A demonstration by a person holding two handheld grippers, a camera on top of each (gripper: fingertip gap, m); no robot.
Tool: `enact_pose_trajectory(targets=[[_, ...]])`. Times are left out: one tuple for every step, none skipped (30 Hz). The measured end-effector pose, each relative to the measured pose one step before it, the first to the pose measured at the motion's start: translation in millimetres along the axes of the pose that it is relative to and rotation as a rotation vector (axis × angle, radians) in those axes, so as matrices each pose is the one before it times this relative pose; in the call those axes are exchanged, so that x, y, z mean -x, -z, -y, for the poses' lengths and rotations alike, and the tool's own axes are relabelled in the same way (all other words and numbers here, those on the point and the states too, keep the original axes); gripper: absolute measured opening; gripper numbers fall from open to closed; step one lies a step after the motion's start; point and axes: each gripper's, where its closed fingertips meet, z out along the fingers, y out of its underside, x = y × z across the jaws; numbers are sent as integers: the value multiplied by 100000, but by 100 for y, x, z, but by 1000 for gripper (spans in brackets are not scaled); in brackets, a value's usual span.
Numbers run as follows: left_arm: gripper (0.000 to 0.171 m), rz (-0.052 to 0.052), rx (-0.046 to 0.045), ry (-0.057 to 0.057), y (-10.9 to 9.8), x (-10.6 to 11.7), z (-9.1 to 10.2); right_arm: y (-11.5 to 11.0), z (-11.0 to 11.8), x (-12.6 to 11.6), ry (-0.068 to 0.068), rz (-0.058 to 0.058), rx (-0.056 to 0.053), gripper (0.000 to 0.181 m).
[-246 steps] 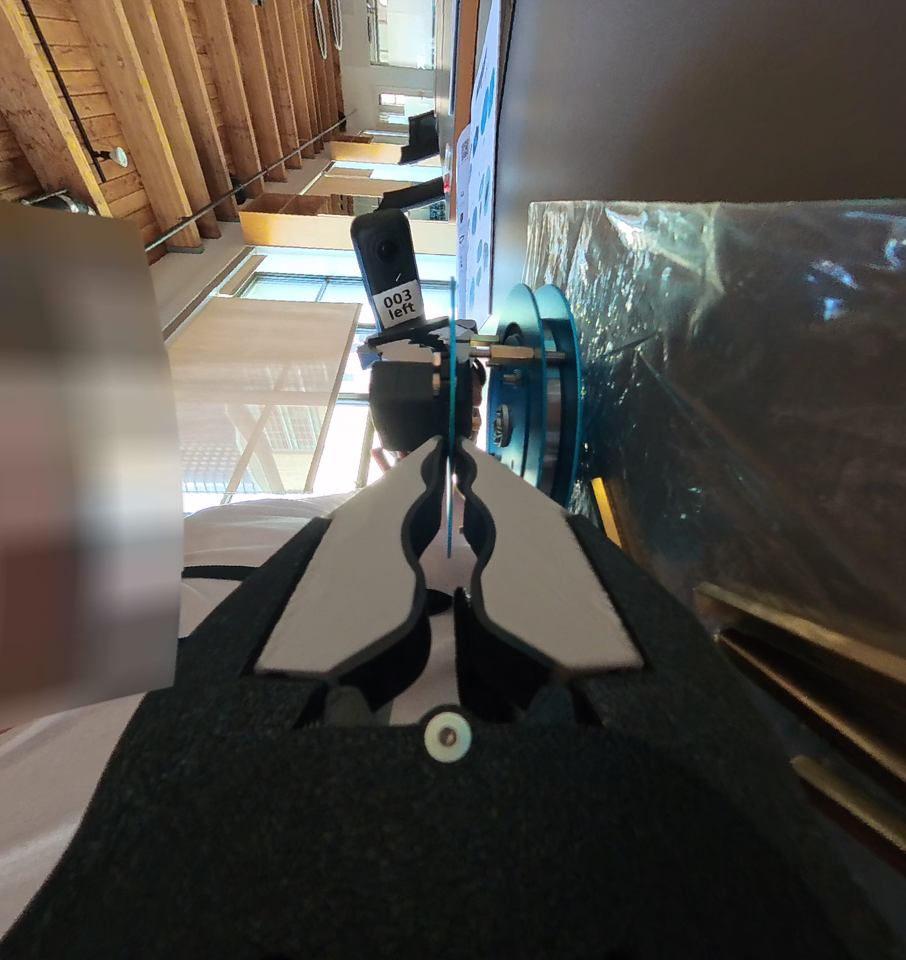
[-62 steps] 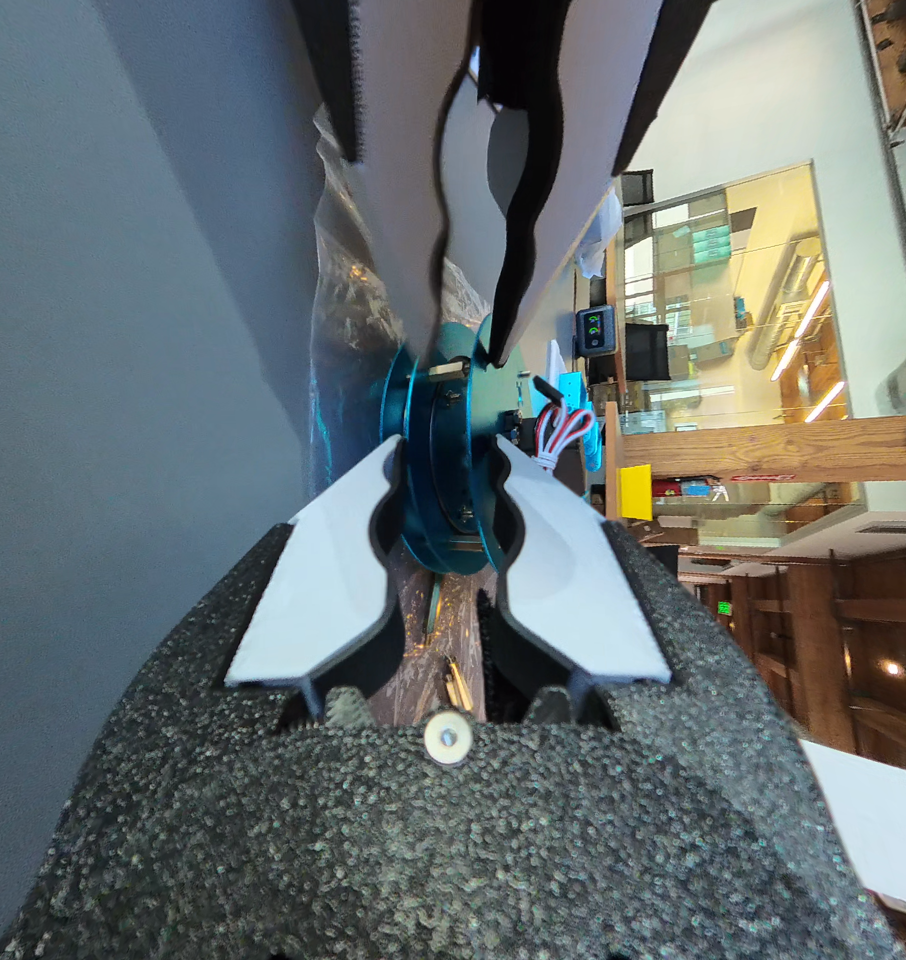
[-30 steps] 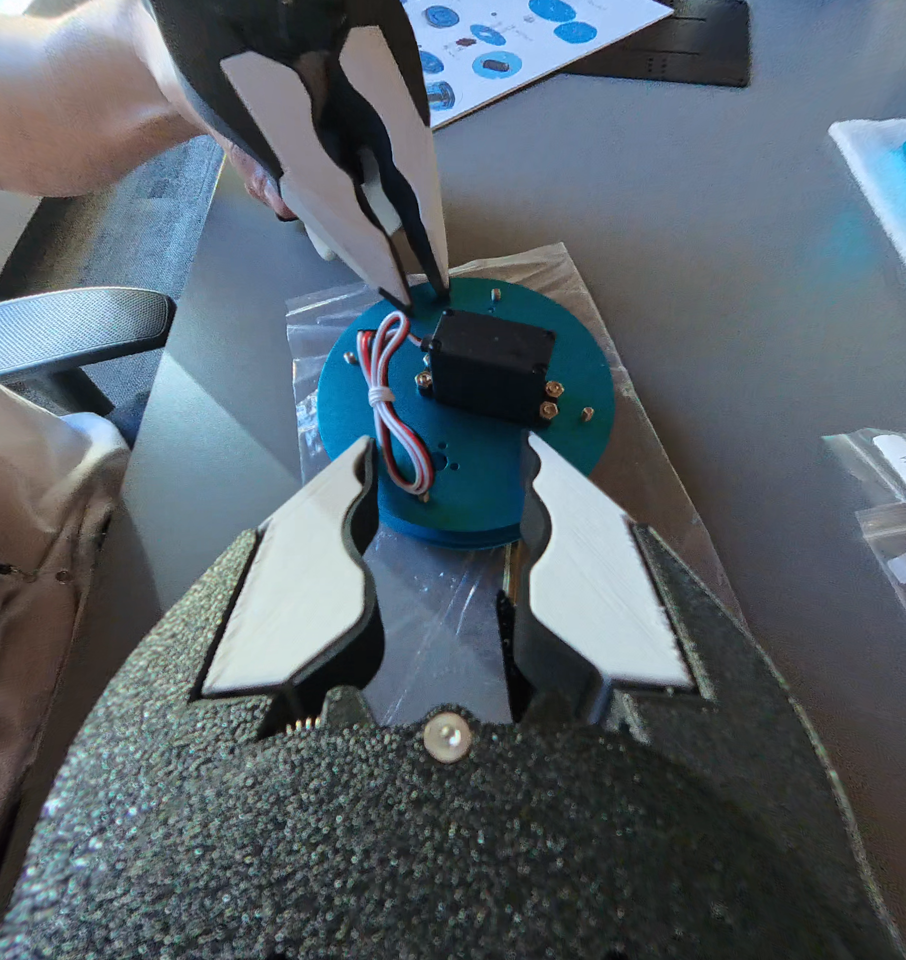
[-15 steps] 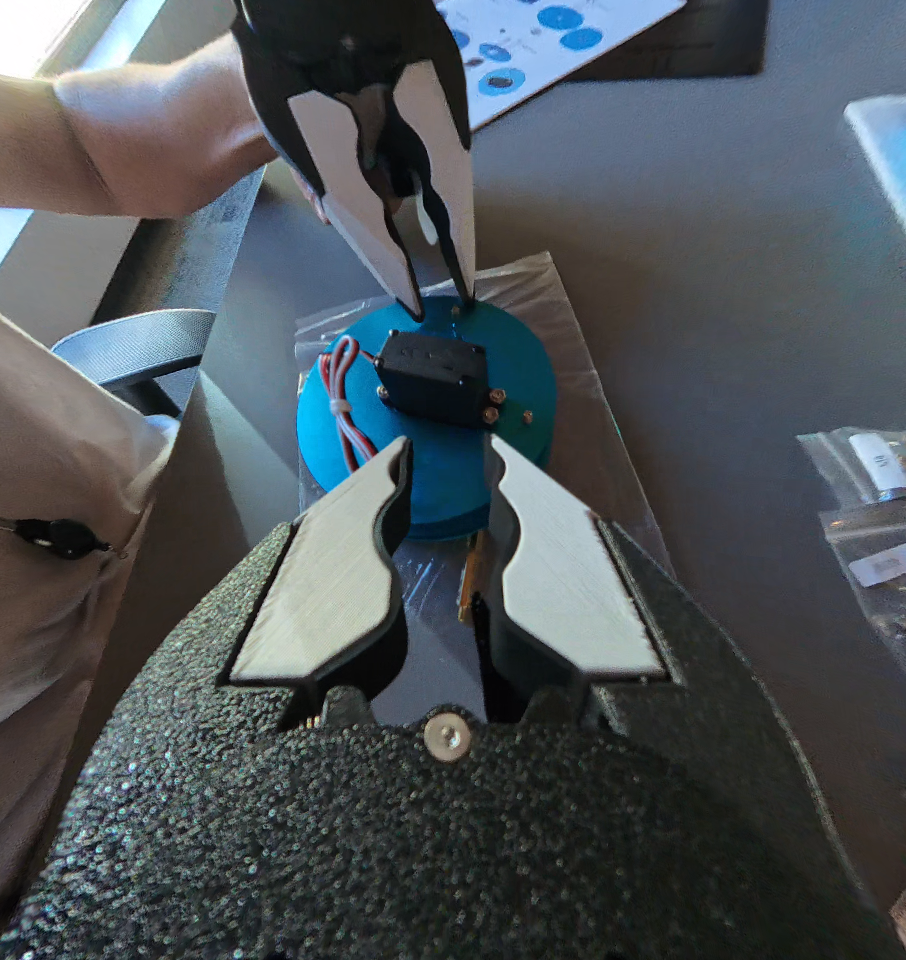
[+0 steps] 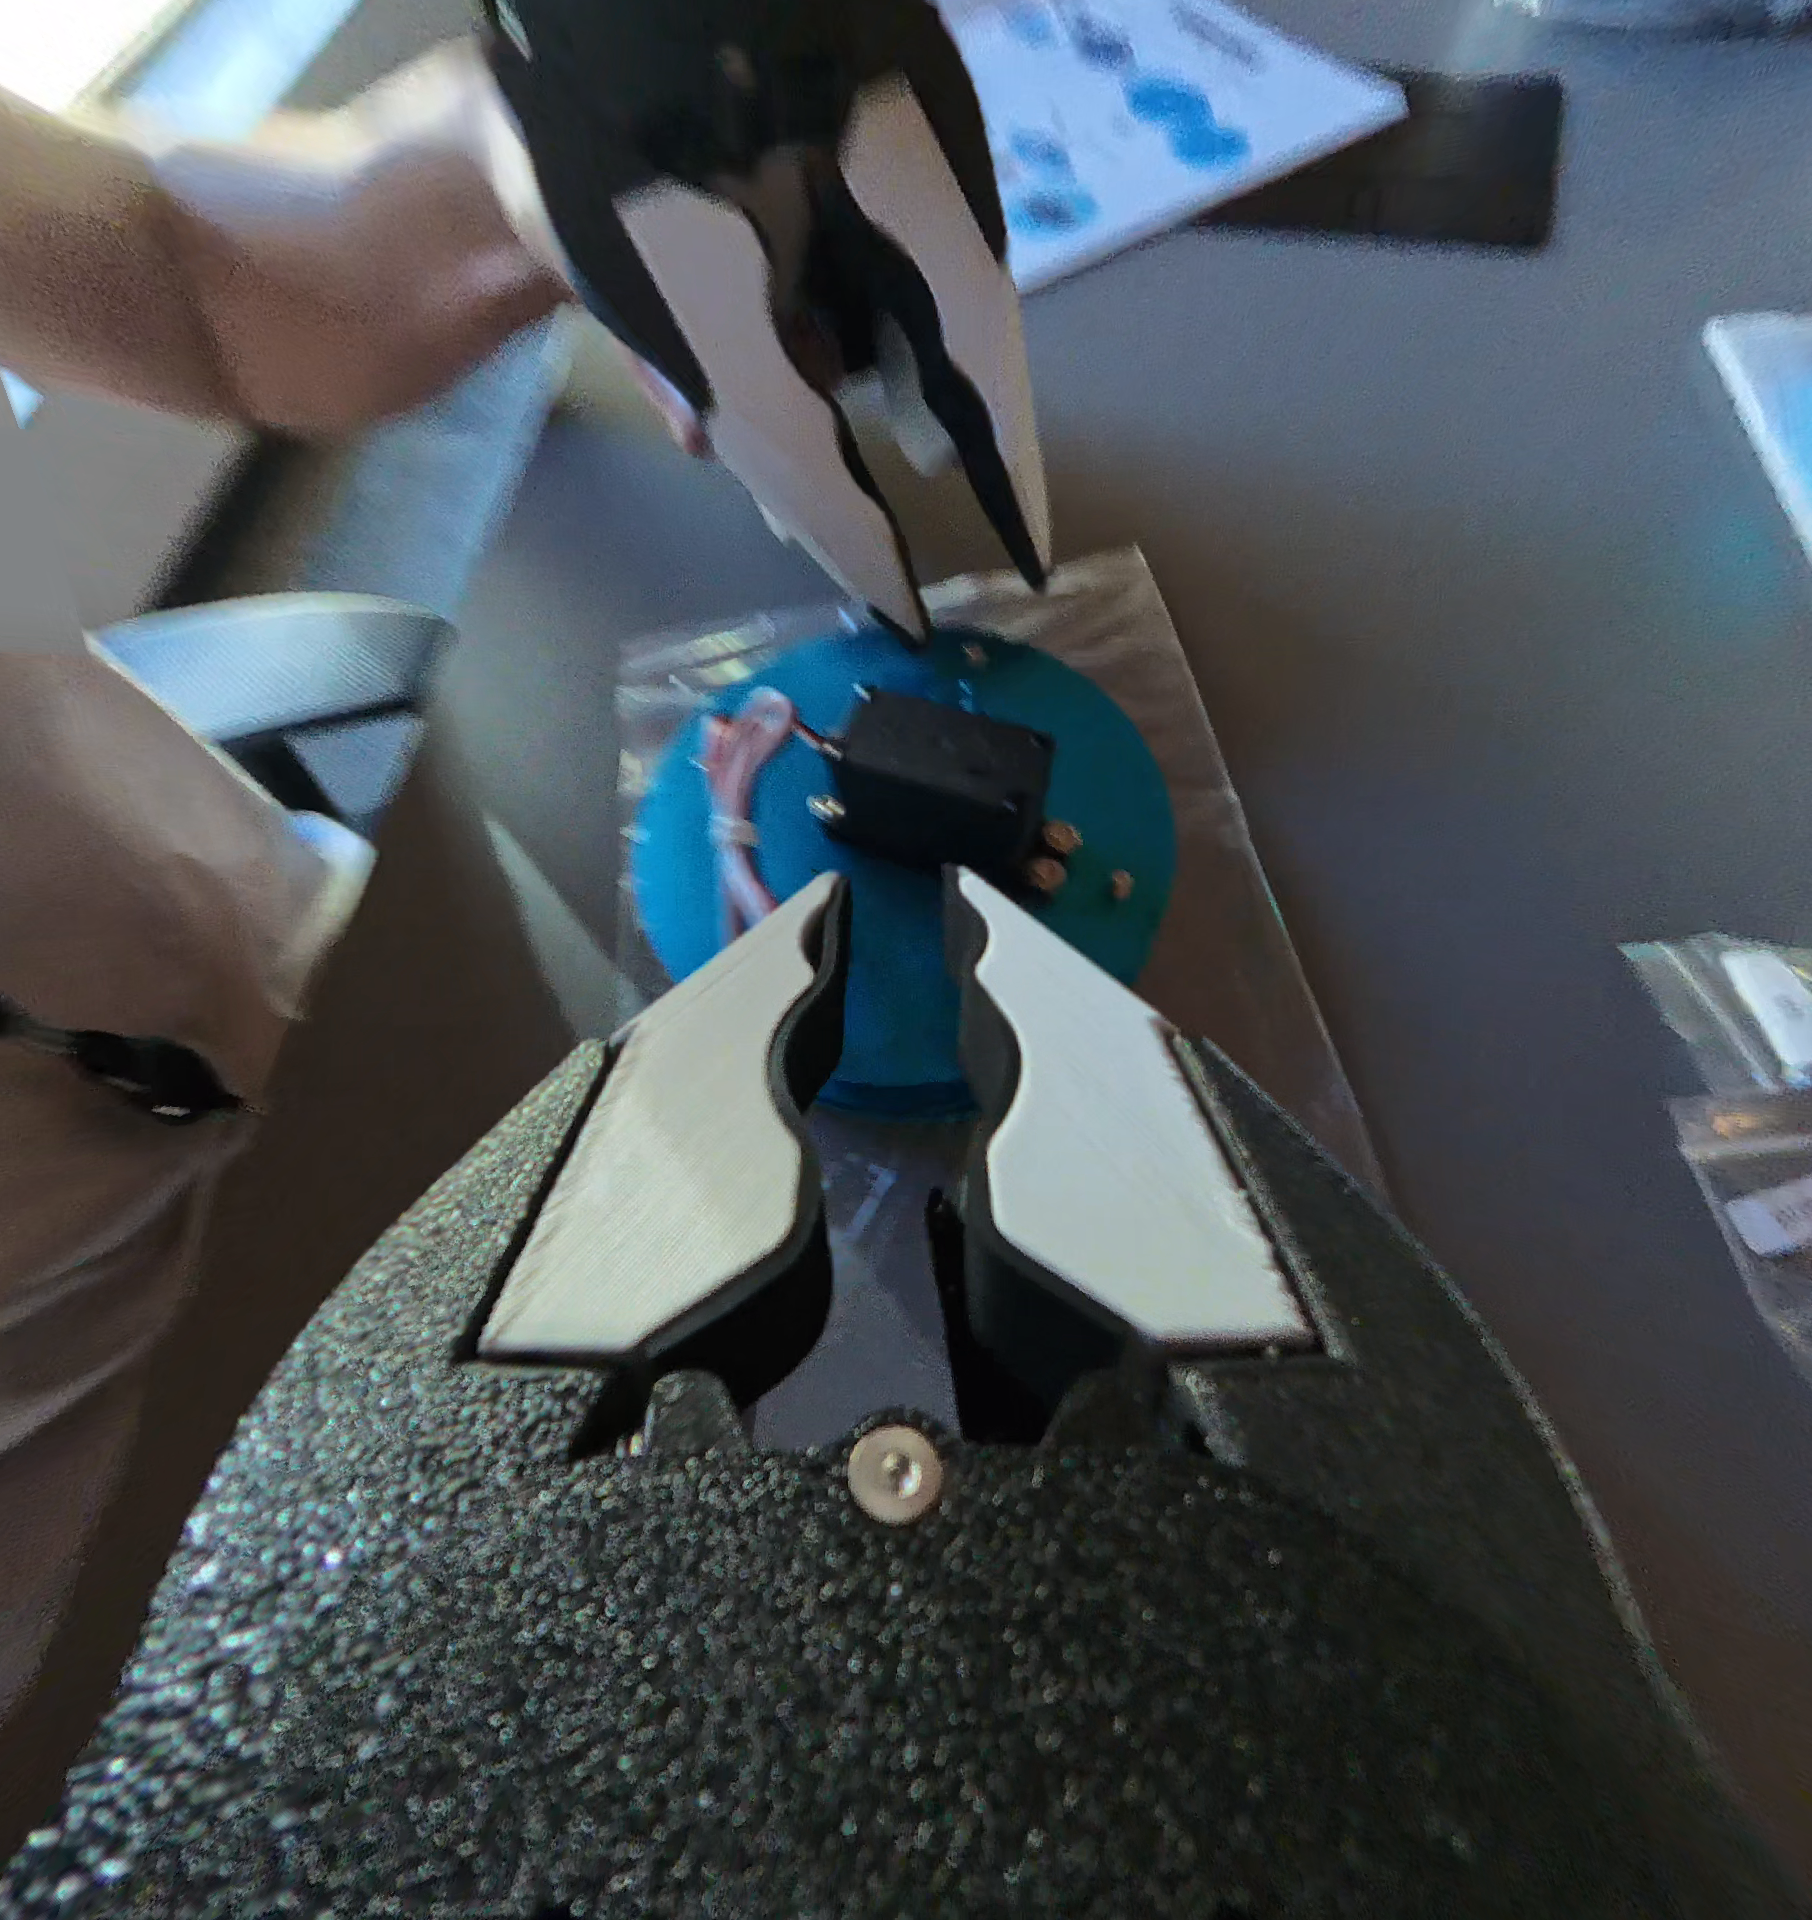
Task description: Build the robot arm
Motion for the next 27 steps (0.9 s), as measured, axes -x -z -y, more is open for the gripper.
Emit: enact_pose_trajectory(targets=[[26,-1726,-3308,3484,541,-445,448,723,805,991,-1437,5328,-5533,12],[15,-3949,-4585,2667,615,-836,469,389,209,586,-939,2375,-2099,12],[8,-4634,-3164,1640,447,-949,217,15,-267,519,670,1351,647,15],[7,-2911,-1047,1494,178,-633,-52,-312,-439,656,1647,1542,2003,22],[7,-1434,1123,1033,-87,-278,-346,-544,-372,399,1551,3,2223,26],[7,-568,2582,29,-253,-53,-566,-682,-397,26,1340,-1795,2842,29],[7,595,3204,-391,-343,157,-675,-680,-366,-304,1227,-3200,2762,31],[6,415,2203,-521,-290,94,-517,-574,-370,-517,697,-3837,2508,31],[4,415,302,-698,-78,43,-147,-243,6,-194,-1,-1250,-75,29],[4,548,133,-761,-3,39,-48,-40,-88,-164,-642,-408,845,25],[3,398,216,-281,-28,1,-62,21,-81,-42,-341,-58,785,24],[1,437,-186,184,-47,47,-24,1,-34,16,-478,-29,527,24],[0,549,-424,711,-78,71,23,-14,-2,-21,-1133,-73,77,23],[0,57,115,859,-44,56,-18,5,-44,-27,-1542,373,-32,22],[0,-736,545,771,-7,4,-15,10,-10,-81,-2021,727,-652,20],[0,-380,446,-67,-10,23,30,-3,51,-123,-1358,134,-1142,18],[0,152,506,-384,-19,39,41,21,21,-33,-416,34,-558,17],[0,-185,812,-488,25,-4,55,60,54,37,-804,624,82,18],[1,-816,921,98,47,14,55,179,177,179,-451,1750,-406,24],[4,-437,489,2277,98,259,91,481,271,186,-291,1611,-1449,31],[17,1243,-762,4014,191,650,184,788,412,207,-723,1587,-2372,31],[23,1472,-2015,4710,303,728,276,897,440,-159,-1216,-696,-2703,33],[24,448,-2647,5602,334,580,276,854,273,-637,-1652,-3421,-2365,38],[24,-1130,-1810,6727,198,354,139,650,-221,-884,-3475,-3738,-260,43],[27,-2705,-143,7470,5,92,-91,266,-572,-682,-5668,-931,1569,55],[30,-2089,837,8049,-135,185,-238,-58,-830,-639,-8568,600,3115,63],[32,-1892,1235,7530,-230,242,-310,-298,-785,-691,-8564,1580,3597,62]])
